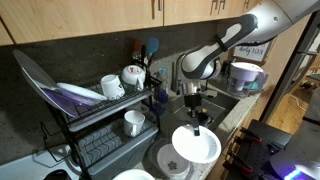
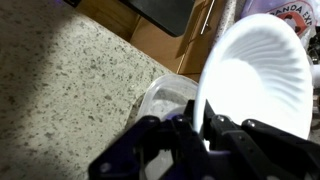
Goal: Remove the white bowl from the countertop and put it on the plate then remove the other white bowl from the transparent bowl and put it on top of the one on the plate
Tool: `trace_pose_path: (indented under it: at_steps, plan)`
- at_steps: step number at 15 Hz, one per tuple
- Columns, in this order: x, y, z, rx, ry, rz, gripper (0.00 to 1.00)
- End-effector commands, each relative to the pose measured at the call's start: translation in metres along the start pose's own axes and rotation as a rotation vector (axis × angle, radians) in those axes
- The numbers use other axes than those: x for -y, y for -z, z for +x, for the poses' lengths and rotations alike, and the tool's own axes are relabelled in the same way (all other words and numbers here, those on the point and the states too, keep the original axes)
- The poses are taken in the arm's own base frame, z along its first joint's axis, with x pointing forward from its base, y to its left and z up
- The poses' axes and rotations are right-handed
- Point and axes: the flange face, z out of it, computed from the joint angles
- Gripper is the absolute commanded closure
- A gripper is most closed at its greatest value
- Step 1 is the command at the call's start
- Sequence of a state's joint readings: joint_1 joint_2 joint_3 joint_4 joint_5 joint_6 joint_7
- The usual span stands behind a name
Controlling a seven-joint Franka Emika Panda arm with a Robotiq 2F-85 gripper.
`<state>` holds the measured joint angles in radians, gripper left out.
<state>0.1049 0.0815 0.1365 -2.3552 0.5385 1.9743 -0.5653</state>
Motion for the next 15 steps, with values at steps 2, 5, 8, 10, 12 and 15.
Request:
trace_pose_path:
  at_steps: [2,5,8,10,12,15]
  plan:
    - [0.034,-0.018,0.025,0.014,0.027,0.020,0.98]
    - [0.054,-0.030,0.042,0.017,0.046,0.031,0.98]
    - [0.067,-0.038,0.055,0.012,0.061,0.063,0.98]
    - [0.074,-0.045,0.064,0.009,0.063,0.082,0.98]
    - [0.079,-0.052,0.073,0.008,0.067,0.095,0.98]
    - [0.095,-0.068,0.087,0.022,0.087,0.095,0.98]
